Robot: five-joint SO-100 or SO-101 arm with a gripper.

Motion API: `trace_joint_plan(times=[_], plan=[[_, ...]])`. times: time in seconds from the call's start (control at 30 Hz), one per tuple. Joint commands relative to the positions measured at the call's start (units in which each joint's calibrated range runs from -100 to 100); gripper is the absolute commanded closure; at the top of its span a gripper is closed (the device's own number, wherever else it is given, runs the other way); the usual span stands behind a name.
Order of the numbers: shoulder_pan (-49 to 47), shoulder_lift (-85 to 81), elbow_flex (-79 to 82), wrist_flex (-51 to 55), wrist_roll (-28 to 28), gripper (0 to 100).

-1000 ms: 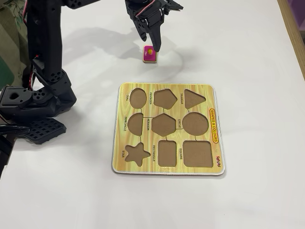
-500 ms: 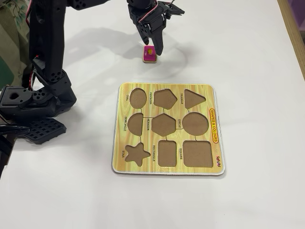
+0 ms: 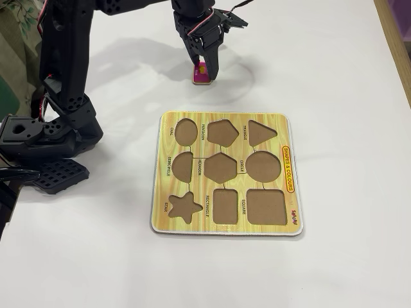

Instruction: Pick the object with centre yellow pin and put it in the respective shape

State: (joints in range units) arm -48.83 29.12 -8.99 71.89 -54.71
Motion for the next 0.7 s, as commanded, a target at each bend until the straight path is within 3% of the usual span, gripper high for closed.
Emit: trace_joint_plan(times=[0.0, 0.2, 0.37, 0.67], plan=[[0.7, -0.3, -2.2, 0.1, 0.2, 80], [0.7, -0.3, -2.2, 0.1, 0.2, 80], [0.7, -0.3, -2.2, 0.2, 0.3, 89], [0.6, -0.8, -1.2, 0.5, 0.3, 89]])
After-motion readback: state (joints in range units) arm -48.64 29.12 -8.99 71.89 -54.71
